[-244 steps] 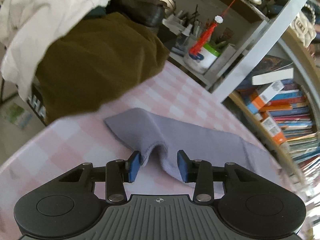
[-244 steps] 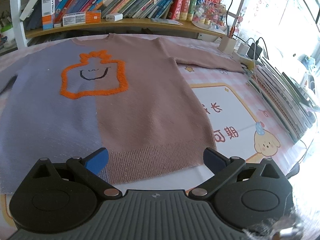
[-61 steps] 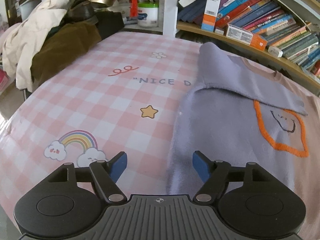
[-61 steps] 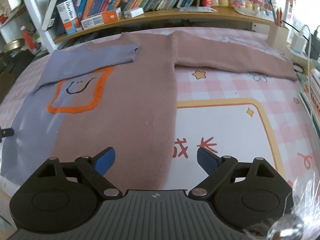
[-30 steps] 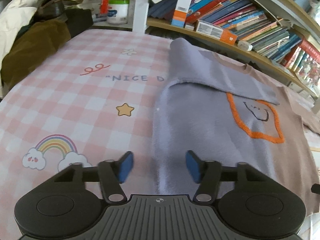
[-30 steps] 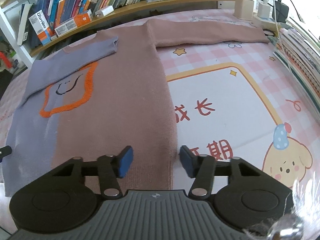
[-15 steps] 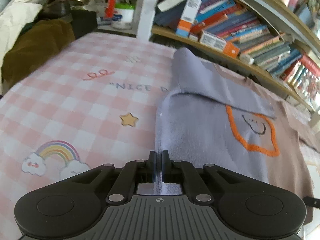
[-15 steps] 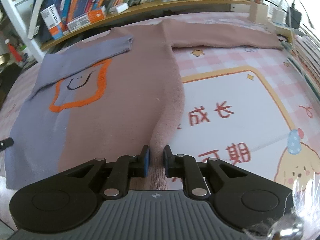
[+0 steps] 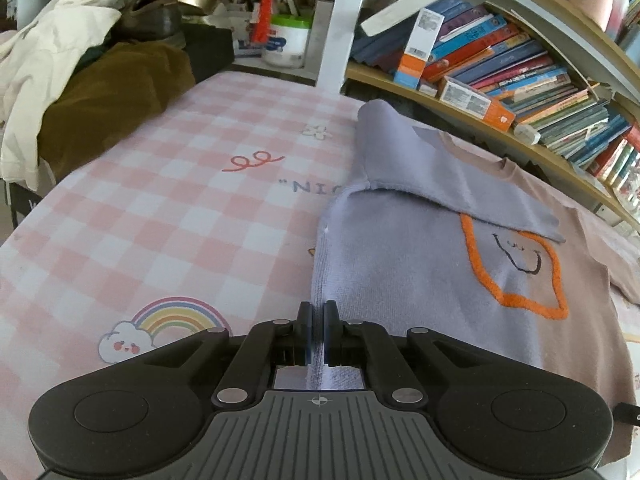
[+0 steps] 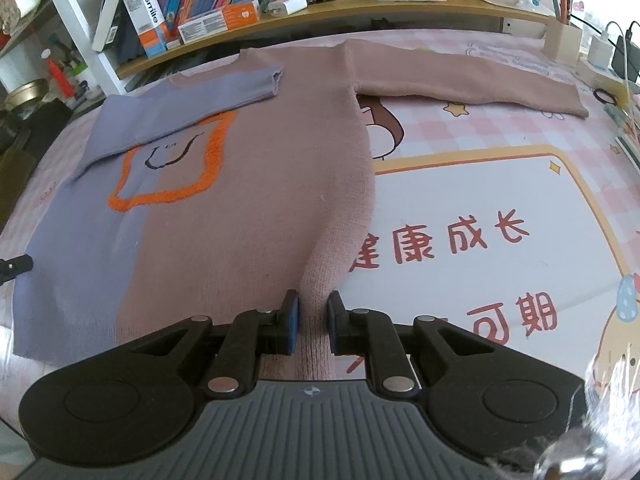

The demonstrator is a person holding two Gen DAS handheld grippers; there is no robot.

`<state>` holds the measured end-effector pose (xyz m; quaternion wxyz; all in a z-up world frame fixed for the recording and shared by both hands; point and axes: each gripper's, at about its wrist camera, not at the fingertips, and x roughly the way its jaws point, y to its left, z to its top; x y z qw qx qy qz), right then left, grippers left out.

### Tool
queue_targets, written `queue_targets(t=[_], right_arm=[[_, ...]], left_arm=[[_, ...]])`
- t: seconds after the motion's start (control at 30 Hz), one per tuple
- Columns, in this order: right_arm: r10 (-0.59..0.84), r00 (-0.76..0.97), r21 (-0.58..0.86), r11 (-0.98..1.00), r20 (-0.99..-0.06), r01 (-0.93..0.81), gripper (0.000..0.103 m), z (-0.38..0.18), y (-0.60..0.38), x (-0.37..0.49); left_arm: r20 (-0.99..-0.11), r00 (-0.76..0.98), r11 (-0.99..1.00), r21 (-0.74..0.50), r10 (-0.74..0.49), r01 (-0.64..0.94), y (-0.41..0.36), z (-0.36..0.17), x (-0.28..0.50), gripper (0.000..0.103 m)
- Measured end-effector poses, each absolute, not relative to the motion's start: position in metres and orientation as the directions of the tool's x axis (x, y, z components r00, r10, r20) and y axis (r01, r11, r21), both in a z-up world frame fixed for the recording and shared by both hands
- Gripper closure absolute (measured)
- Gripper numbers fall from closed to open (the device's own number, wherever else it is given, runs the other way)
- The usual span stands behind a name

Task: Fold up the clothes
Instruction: 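Open both grippers and move the right gripper toward the brown sleeve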

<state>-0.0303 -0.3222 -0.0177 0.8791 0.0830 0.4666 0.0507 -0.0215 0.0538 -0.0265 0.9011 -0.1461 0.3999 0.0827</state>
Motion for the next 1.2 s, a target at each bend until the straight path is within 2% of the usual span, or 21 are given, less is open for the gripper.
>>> queue_targets(t=[0.07, 0.13, 0.17, 0.2, 0.23, 0.27, 0.3, 0.4, 0.67, 0.87, 1.2], right_arm=[[0.162, 0.560, 0.194, 0.981, -0.813, -0.002, 0.089, -0.018, -0.323, -0.031], [0.138, 0.566, 0.171, 0.985, -0.813, 0.005, 0.079, -0.016, -0.320, -0.032], [0.121, 0.570, 0.153, 0.988, -0.813, 0.009, 0.060, -0.015, -0.318, -0.032], [0.107, 0.584, 0.139, 0.990, -0.805, 0.010, 0.049, -0.012, -0.316, -0.034], [0.099, 0.599, 0.131, 0.991, -0.795, 0.009, 0.047, -0.008, -0.314, -0.035], [0.095, 0.609, 0.127, 0.992, -0.787, 0.010, 0.044, -0.005, -0.313, -0.037], [0.090, 0.619, 0.123, 0.992, -0.780, 0.010, 0.040, -0.003, -0.311, -0.038], [0.082, 0.627, 0.117, 0.993, -0.775, 0.016, 0.032, 0.001, -0.308, -0.043], [0.040, 0.622, 0.093, 0.994, -0.782, 0.053, 0.023, 0.001, -0.298, -0.063], [0.007, 0.617, 0.086, 0.991, -0.787, 0.098, 0.022, -0.001, -0.296, -0.081], [-0.044, 0.615, 0.056, 0.988, -0.788, 0.143, 0.021, 0.003, -0.298, -0.095]], left_arm=[[-0.756, 0.654, 0.943, -0.195, 0.031, -0.270, 0.056, -0.028, -0.020, 0.092], [-0.761, 0.649, 0.944, -0.196, 0.025, -0.267, 0.057, -0.027, -0.021, 0.087], [-0.760, 0.650, 0.945, -0.195, 0.024, -0.263, 0.057, -0.026, -0.022, 0.077], [-0.757, 0.653, 0.947, -0.191, 0.026, -0.260, 0.056, -0.024, -0.023, 0.065], [-0.752, 0.659, 0.950, -0.184, 0.030, -0.254, 0.055, -0.022, -0.025, 0.060], [-0.746, 0.665, 0.953, -0.175, 0.036, -0.248, 0.054, -0.019, -0.027, 0.050], [-0.741, 0.670, 0.955, -0.169, 0.040, -0.243, 0.053, -0.017, -0.029, 0.044], [-0.731, 0.681, 0.961, -0.153, 0.046, -0.230, 0.051, -0.012, -0.034, 0.037], [-0.739, 0.673, 0.963, -0.149, 0.044, -0.226, 0.054, -0.011, -0.051, 0.030], [-0.742, 0.669, 0.972, -0.125, 0.043, -0.201, 0.046, -0.013, -0.067, 0.022], [-0.738, 0.674, 0.975, -0.127, 0.030, -0.183, 0.038, -0.016, -0.077, 0.020]])
